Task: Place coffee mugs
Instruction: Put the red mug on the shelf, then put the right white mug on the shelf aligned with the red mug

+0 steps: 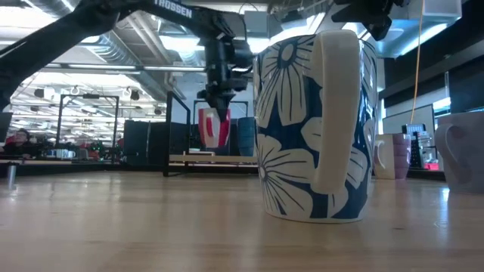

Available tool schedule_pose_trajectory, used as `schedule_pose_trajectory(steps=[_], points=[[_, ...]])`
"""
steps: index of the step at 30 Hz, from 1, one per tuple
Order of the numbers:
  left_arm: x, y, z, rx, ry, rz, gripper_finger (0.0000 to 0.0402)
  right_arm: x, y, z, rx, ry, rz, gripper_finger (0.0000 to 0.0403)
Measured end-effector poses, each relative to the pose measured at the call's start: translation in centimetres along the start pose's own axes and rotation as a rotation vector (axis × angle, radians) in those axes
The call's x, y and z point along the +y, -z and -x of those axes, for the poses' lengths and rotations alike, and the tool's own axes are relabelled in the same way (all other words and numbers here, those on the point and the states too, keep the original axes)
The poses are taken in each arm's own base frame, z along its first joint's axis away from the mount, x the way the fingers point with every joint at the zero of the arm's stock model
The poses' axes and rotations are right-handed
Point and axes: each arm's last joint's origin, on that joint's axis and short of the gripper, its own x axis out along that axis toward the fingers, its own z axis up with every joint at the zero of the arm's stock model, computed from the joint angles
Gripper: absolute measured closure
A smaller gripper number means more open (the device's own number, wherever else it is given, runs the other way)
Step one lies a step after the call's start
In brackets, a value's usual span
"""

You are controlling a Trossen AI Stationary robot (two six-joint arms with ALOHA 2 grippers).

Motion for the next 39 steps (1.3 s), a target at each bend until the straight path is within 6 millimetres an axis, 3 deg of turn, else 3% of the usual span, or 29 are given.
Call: schedule_pose_trajectory(steps=[7,16,29,34,39], points=[[0.9,-0.1,-1.7,0.041,0.055,0.021,0.0384,0.0,0.0,0.0,0.000,0.000,0.000,0.0269],[0.1,-0.2,-2.3,0.051,0.090,0.001,0.0383,0.0,0.0,0.0,0.001,0.000,0.000,0.0269],[-0.4,-0.1,-2.1,0.062,0.092,0.003,0.0308,0.0,0.0,0.0,0.002,0.001,0.001,0.0269],[-0.3,0.0,0.1,0.037,0.079,0.006,0.0279,0.0,0.0,0.0,0.002,0.001,0.001,0.0269],[-0.5,-0.2,3.6,-0.057,0.060,-0.013,0.0270,0.0,0.1,0.0,0.007,0.003,0.003,0.0269]])
